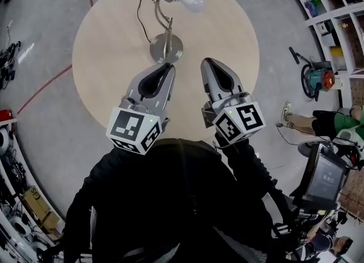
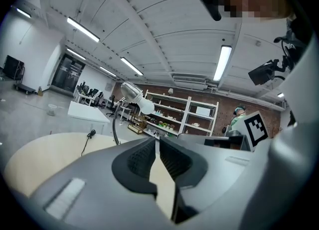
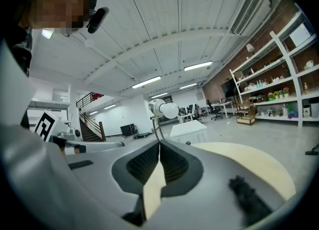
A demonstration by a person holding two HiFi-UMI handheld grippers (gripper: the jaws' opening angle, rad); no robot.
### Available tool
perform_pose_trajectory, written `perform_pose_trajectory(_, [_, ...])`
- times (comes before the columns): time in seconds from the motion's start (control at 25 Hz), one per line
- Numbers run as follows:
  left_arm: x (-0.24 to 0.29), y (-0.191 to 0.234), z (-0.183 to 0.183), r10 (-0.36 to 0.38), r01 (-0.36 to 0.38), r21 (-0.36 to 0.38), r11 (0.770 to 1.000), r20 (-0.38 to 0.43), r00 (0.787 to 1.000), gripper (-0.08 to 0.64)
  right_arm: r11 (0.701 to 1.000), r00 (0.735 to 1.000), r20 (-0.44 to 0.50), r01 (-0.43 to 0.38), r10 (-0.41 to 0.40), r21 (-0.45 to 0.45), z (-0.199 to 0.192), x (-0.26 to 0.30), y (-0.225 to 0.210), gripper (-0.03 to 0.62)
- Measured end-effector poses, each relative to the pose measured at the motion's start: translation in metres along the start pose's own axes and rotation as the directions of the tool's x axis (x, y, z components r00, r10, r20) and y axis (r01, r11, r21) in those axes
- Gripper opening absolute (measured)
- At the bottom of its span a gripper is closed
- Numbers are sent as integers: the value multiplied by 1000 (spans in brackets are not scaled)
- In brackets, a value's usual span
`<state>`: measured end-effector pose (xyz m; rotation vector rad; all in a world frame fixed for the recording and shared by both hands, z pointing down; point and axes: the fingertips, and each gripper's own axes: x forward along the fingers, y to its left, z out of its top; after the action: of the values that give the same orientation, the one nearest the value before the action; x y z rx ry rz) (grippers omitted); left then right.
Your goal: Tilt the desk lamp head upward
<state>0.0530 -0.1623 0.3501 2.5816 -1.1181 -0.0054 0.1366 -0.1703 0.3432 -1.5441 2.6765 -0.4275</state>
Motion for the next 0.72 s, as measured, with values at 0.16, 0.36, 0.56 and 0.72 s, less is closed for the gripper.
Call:
perform_pose_trajectory(0.16, [-2,7,-3,15,-15,-17,1000,-7,1000,32,1000,1000,-7,-22,22,-7,3,3,12,8])
perform_pose_trajectory(0.36, [0,7,-4,5,-5,-18,1000,-14,1000,31,999,999,-17,-32,31,-26,2,4,20,8])
perform_pose_trajectory(0.56, [3,5,-6,-6,6,-16,1000,-20,1000,29,999,999,-23,-28,27,-27,-3,3,22,8])
perform_pose_trajectory(0.72, [3,4,-8,-13,12,-28,1000,-26,1000,31,999,999,-34,-35,34,-32,-6,3,25,8])
